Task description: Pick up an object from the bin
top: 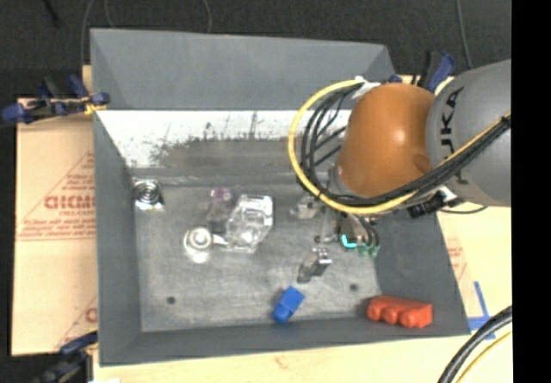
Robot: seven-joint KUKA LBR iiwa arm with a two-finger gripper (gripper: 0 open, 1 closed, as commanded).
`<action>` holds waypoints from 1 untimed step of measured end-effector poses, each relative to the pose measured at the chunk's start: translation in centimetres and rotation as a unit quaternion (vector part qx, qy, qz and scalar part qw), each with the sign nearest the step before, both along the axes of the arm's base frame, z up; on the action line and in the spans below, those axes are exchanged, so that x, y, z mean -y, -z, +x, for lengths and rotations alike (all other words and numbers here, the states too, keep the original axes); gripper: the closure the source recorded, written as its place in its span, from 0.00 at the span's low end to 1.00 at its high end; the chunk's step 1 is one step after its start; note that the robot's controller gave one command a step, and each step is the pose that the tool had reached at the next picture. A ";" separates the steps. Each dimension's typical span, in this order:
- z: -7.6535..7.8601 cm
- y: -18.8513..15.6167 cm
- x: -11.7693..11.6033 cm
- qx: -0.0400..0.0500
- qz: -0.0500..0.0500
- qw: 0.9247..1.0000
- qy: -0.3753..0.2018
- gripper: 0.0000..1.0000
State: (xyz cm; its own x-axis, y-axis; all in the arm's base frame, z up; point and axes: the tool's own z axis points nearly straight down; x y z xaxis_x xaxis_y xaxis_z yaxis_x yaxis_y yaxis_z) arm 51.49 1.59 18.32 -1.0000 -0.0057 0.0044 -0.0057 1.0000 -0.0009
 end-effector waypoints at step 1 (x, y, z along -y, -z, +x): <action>8.4 10.0 -2.2 0.006 0.001 0.993 -0.116 0.00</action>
Offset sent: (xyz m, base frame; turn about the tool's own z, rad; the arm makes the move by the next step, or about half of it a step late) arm 0.0890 0.0241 -0.1132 -0.2362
